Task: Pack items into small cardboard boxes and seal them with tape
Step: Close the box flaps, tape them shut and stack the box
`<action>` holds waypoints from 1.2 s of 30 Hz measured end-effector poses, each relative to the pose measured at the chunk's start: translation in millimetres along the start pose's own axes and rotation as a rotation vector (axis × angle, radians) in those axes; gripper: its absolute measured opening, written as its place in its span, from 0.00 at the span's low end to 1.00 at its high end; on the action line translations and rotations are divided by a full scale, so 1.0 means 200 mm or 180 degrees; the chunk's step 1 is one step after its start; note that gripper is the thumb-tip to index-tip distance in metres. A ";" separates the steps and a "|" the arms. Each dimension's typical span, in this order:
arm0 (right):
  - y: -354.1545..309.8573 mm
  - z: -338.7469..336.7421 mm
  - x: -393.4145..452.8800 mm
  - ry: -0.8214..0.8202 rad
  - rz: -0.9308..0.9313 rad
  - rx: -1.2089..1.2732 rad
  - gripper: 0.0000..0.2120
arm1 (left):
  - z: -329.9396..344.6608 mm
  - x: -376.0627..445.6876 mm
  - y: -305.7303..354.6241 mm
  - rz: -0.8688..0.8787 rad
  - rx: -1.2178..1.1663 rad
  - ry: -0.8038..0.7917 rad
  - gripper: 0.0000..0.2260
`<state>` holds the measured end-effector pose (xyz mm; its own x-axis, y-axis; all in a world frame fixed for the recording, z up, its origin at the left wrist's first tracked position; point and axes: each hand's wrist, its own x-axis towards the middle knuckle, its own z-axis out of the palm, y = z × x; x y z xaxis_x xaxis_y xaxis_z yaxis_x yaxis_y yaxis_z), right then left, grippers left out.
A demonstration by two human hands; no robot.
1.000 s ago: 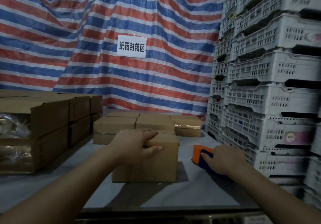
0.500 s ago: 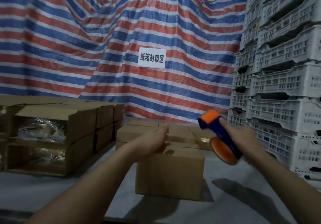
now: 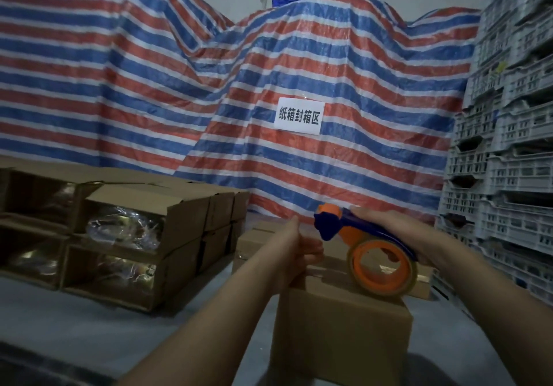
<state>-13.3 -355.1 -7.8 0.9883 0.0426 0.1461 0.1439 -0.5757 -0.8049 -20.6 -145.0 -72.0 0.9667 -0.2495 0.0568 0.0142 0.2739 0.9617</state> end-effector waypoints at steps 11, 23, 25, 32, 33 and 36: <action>-0.04 0.00 0.01 -0.0317 0.0412 0.0111 0.37 | 0.01 0.00 0.03 -0.0061 -0.0518 0.0046 0.11; -0.17 -0.03 0.02 -0.0352 0.0802 -0.0833 0.37 | 0.01 -0.01 0.04 -0.0290 -0.0381 0.0253 0.06; -0.15 -0.01 0.03 -0.0283 0.0755 -0.0680 0.35 | 0.00 0.00 0.04 -0.0279 -0.0395 0.0290 0.06; -0.13 -0.04 -0.02 -0.0196 0.0600 -0.0580 0.28 | 0.05 0.04 -0.01 -0.0149 0.0114 0.0613 0.06; -0.14 -0.07 -0.04 -0.0181 0.0585 -0.0660 0.29 | 0.06 0.05 -0.02 -0.0158 0.0133 0.0691 0.06; -0.15 -0.12 -0.06 -0.0215 0.0520 -0.0838 0.26 | 0.07 0.07 -0.03 -0.0125 -0.0142 0.0821 0.08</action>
<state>-30.8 -357.9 28.5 0.9997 -0.0188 -0.0185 -0.0263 -0.7706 -0.6368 -9.9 -163.2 -73.5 0.9983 -0.0175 -0.0561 0.0587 0.3109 0.9486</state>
